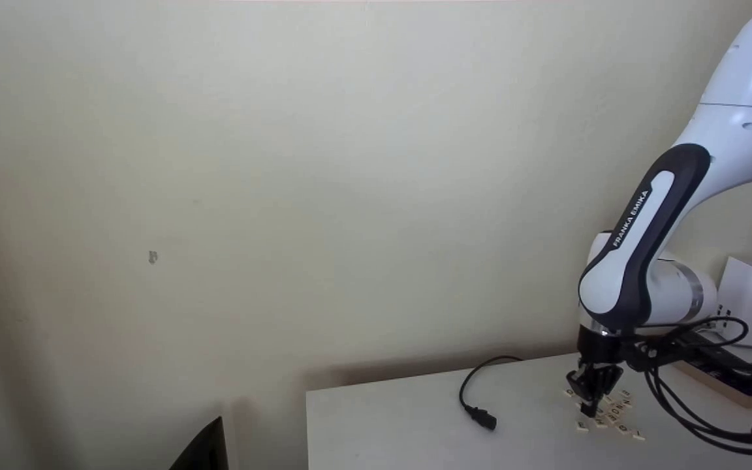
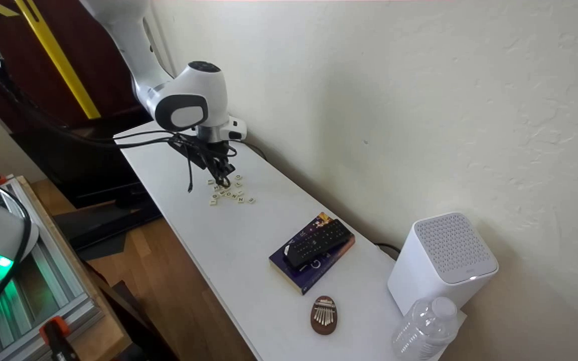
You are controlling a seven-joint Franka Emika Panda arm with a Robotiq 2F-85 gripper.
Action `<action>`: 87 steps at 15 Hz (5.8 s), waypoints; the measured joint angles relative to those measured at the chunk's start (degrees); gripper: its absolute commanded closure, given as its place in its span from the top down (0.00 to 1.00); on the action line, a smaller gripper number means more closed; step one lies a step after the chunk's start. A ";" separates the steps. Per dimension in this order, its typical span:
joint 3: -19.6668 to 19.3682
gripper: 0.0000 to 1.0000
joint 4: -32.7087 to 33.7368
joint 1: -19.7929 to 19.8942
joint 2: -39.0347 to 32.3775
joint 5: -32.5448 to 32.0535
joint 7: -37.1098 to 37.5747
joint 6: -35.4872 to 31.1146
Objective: Align 3 letters in a straight line
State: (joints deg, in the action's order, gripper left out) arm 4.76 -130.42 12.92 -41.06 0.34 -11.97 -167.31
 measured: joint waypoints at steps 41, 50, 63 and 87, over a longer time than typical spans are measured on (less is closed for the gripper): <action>-6.94 0.00 8.55 -11.99 -2.03 -29.32 -22.62 17.23; -7.01 0.00 8.39 -11.98 -1.94 -30.11 -24.20 16.81; -1.97 0.00 3.70 -4.31 0.69 -25.67 -24.30 9.94; -0.39 0.00 1.56 -0.32 0.90 -6.07 -3.29 2.43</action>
State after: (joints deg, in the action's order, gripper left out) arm 4.37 -128.86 12.60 -40.17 -5.73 -15.27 -164.88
